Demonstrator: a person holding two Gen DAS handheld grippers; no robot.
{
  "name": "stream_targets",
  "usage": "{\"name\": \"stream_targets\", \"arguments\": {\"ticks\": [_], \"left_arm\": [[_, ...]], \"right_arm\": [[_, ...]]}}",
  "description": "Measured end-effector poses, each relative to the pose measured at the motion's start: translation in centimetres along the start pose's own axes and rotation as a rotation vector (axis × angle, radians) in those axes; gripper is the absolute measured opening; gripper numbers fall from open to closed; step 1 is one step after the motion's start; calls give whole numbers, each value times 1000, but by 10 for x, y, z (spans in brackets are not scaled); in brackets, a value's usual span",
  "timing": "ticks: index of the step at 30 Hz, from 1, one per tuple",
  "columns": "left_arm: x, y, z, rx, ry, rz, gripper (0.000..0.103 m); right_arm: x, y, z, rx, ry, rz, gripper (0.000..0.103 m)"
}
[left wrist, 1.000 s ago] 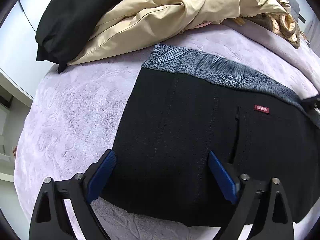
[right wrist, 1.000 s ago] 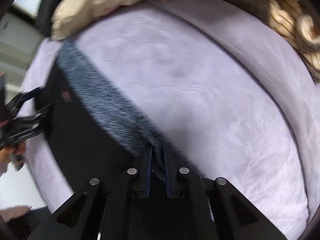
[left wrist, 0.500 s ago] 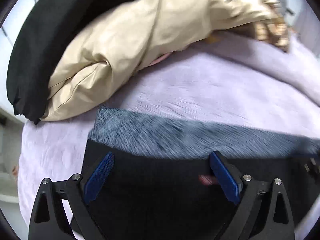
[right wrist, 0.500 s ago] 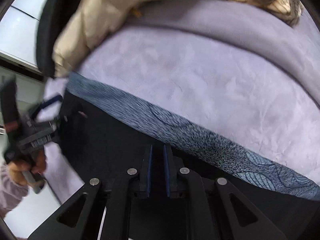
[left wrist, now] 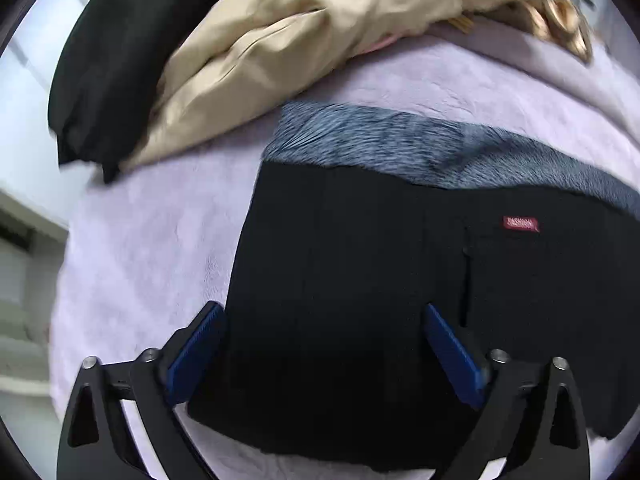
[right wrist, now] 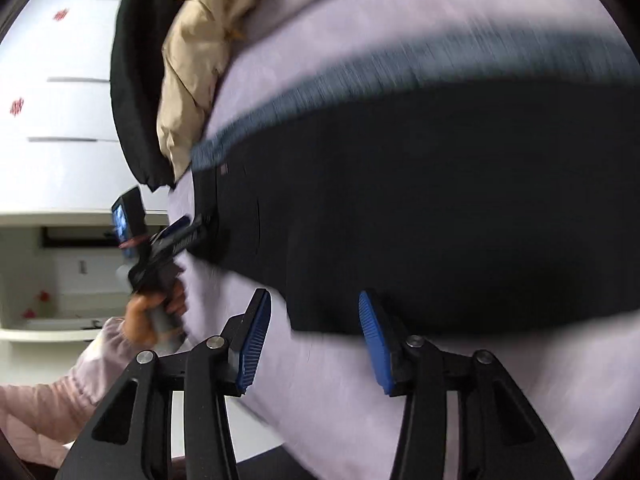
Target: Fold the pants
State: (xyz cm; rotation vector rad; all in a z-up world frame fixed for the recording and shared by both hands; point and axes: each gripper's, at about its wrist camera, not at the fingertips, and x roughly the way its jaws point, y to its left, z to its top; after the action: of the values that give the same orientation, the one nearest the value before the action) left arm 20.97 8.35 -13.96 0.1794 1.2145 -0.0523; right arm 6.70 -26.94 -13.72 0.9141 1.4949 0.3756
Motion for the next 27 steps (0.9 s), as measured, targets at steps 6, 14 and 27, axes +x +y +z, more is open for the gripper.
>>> {"name": "stream_targets", "arguments": {"ticks": [6, 14, 27], "left_arm": [[0, -1, 3, 21, 22, 1, 103], [-3, -6, 12, 26, 32, 14, 103], [-56, -38, 5, 120, -37, 8, 103]], "right_arm": [[2, -17, -26, 80, -155, 128, 50], [34, -7, -7, 37, -93, 158, 40], [-33, -3, -41, -48, -107, -91, 13]]}}
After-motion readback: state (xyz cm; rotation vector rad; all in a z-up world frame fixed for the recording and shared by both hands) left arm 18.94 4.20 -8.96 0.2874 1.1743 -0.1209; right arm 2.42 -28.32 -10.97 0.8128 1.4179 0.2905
